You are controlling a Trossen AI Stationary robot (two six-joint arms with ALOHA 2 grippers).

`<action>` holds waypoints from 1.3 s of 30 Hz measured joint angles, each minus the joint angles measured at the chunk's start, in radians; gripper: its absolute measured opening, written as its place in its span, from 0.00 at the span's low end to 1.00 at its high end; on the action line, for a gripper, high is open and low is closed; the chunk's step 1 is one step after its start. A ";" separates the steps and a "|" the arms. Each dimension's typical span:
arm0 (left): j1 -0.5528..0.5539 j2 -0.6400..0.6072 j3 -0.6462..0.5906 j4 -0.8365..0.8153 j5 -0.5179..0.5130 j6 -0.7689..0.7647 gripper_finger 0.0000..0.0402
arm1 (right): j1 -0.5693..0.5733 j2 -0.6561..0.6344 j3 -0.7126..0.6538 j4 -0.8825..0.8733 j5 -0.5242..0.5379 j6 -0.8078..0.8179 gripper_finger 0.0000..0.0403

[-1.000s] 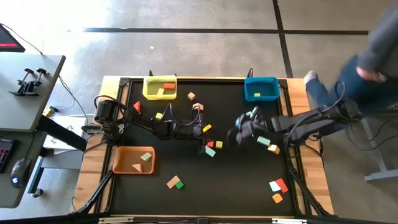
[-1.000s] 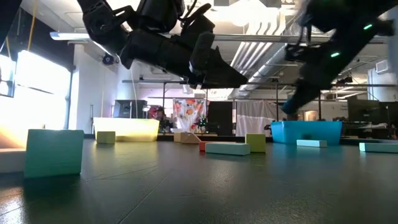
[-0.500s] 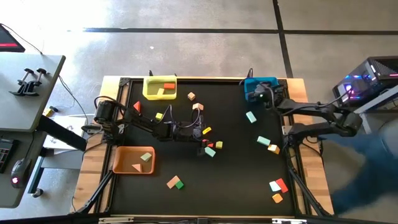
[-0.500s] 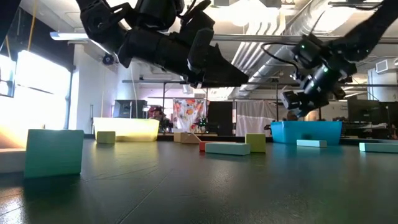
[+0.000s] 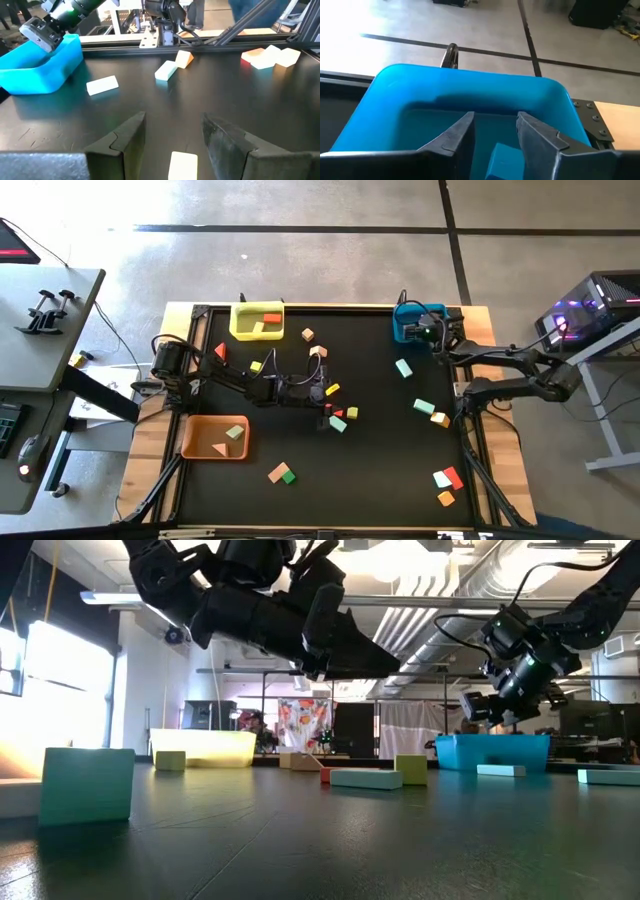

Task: Sort blocks by size
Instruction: Put the light green wooden block into the orange bin

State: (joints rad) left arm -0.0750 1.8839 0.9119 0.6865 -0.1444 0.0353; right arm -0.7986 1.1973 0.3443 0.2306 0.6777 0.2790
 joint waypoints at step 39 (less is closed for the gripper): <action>-0.013 0.000 0.000 -0.018 -0.001 0.002 0.45 | 1.312 -0.131 0.167 -0.335 0.282 -0.030 0.28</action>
State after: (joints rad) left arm -0.0879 1.8839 0.9119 0.6685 -0.1452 0.0376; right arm 0.5131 1.0664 0.5116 -0.1044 0.9598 0.2488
